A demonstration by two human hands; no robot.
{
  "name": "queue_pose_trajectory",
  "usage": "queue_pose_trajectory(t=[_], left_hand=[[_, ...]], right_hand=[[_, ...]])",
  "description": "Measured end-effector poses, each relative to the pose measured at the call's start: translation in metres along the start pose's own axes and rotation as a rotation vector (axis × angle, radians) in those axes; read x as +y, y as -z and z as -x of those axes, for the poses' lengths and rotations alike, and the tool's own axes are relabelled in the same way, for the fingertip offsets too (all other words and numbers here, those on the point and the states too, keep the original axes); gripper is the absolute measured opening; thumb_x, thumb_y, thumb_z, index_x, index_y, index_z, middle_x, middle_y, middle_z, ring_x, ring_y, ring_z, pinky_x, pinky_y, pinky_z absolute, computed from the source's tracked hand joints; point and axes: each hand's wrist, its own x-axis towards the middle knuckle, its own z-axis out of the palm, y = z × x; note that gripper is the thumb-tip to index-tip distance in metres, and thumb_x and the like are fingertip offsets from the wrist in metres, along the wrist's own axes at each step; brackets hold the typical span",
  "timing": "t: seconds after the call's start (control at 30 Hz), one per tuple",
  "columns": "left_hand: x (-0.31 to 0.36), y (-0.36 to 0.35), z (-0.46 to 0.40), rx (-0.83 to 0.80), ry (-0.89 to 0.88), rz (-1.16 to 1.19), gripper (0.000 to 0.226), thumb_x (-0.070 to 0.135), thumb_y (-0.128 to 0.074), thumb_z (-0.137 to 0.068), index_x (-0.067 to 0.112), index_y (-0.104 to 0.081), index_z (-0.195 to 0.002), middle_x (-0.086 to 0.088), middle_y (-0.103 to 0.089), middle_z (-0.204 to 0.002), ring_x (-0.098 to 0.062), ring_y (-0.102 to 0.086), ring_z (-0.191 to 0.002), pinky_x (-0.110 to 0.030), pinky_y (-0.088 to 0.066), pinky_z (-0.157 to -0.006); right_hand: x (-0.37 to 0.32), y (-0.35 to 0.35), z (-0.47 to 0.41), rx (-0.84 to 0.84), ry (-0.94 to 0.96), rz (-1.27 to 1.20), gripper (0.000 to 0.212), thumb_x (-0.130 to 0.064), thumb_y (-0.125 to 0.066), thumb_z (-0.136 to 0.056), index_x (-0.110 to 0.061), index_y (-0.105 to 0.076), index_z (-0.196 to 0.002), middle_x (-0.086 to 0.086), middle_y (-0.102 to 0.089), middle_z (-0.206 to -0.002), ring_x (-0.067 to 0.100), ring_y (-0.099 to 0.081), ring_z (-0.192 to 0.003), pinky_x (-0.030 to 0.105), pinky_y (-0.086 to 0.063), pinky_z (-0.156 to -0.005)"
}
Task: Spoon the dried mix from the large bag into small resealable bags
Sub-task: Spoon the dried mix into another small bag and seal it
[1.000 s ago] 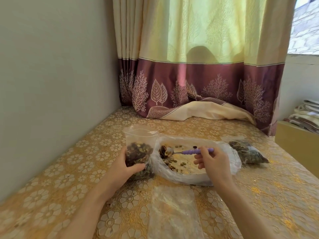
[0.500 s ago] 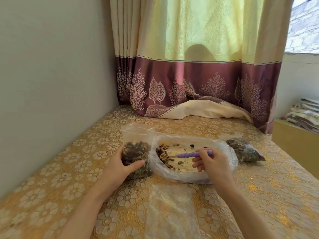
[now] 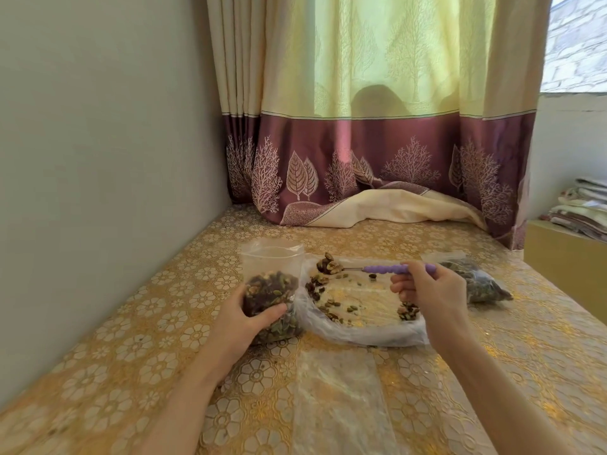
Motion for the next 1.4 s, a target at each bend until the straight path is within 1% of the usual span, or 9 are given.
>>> queue_pose_trajectory(t=[0.17,0.33,0.73,0.83,0.93,1.07,1.13,1.23,1.4], left_hand=[[-0.001,0.002,0.0,-0.021,-0.007,-0.01,0.057,0.047,-0.077,-0.05,0.036,-0.057,-0.102,0.011,-0.066,-0.104,-0.004,-0.06,-0.098,-0.022,-0.049,-0.082],[0.001,0.002,-0.001,-0.039,-0.003,-0.054,0.054,0.051,-0.074,-0.052,0.039,-0.053,-0.1,0.017,-0.062,-0.102,0.007,-0.055,-0.093,-0.008,-0.044,-0.068],[-0.001,0.004,-0.004,-0.059,0.046,0.001,0.073,0.05,-0.076,-0.052,0.029,-0.051,-0.118,0.007,-0.061,-0.114,-0.011,-0.056,-0.106,-0.029,-0.046,-0.09],[-0.002,0.004,-0.004,-0.056,0.051,0.006,0.072,0.05,-0.076,-0.052,0.029,-0.052,-0.117,0.008,-0.061,-0.114,-0.01,-0.056,-0.106,-0.029,-0.047,-0.09],[-0.001,0.004,-0.002,-0.073,0.047,0.02,0.061,0.049,-0.076,-0.053,0.037,-0.052,-0.107,0.013,-0.062,-0.109,-0.002,-0.057,-0.1,-0.016,-0.044,-0.075],[0.001,0.002,-0.002,-0.063,0.046,0.019,0.053,0.049,-0.074,-0.054,0.041,-0.051,-0.101,0.016,-0.061,-0.106,0.005,-0.054,-0.094,-0.011,-0.041,-0.068],[0.002,0.001,-0.001,-0.056,0.037,0.002,0.054,0.049,-0.073,-0.054,0.04,-0.05,-0.101,0.016,-0.06,-0.107,0.006,-0.053,-0.094,-0.012,-0.041,-0.069],[0.002,0.0,0.0,-0.057,0.035,0.003,0.053,0.05,-0.073,-0.053,0.041,-0.05,-0.099,0.016,-0.059,-0.106,0.004,-0.053,-0.095,-0.013,-0.042,-0.07],[0.001,-0.001,0.0,-0.052,0.037,-0.009,0.046,0.05,-0.072,-0.055,0.042,-0.05,-0.095,0.018,-0.06,-0.103,0.008,-0.054,-0.091,-0.01,-0.041,-0.066]], right_hand=[[-0.034,-0.013,-0.001,-0.042,0.052,-0.076,0.024,-0.005,-0.052,-0.093,-0.002,-0.065,-0.073,0.003,-0.067,-0.054,0.01,-0.062,-0.049,0.016,-0.049,-0.046],[-0.056,-0.033,0.004,-0.115,0.045,-0.158,0.025,-0.003,-0.051,-0.092,-0.002,-0.065,-0.072,0.007,-0.066,-0.057,0.014,-0.061,-0.05,0.017,-0.049,-0.047],[-0.057,-0.043,0.016,-0.349,0.093,-0.124,0.017,0.003,-0.048,-0.092,-0.001,-0.064,-0.088,0.008,-0.069,-0.066,0.016,-0.064,-0.058,0.022,-0.053,-0.054],[-0.056,-0.039,0.014,-0.339,0.094,-0.151,0.017,0.003,-0.047,-0.093,-0.002,-0.064,-0.09,0.009,-0.069,-0.069,0.016,-0.065,-0.059,0.022,-0.053,-0.055],[-0.054,-0.034,0.011,-0.279,0.057,-0.213,0.016,-0.001,-0.048,-0.094,-0.002,-0.064,-0.091,0.009,-0.068,-0.069,0.015,-0.066,-0.06,0.021,-0.054,-0.056],[-0.05,-0.02,0.001,-0.157,-0.078,-0.332,0.018,-0.015,-0.053,-0.094,-0.005,-0.065,-0.084,0.005,-0.068,-0.063,0.011,-0.064,-0.057,0.019,-0.054,-0.054],[-0.046,-0.011,-0.006,-0.079,-0.094,-0.28,0.022,-0.018,-0.053,-0.095,-0.007,-0.064,-0.079,0.003,-0.067,-0.059,0.009,-0.062,-0.052,0.018,-0.052,-0.051],[-0.034,0.002,-0.014,-0.027,-0.027,-0.028,0.025,-0.013,-0.049,-0.095,-0.006,-0.063,-0.075,0.003,-0.065,-0.058,0.008,-0.057,-0.048,0.018,-0.048,-0.046],[-0.019,0.02,-0.016,0.022,0.128,0.369,0.028,-0.012,-0.048,-0.092,-0.005,-0.061,-0.068,-0.005,-0.061,-0.047,0.013,-0.05,-0.048,0.025,-0.039,-0.05]])
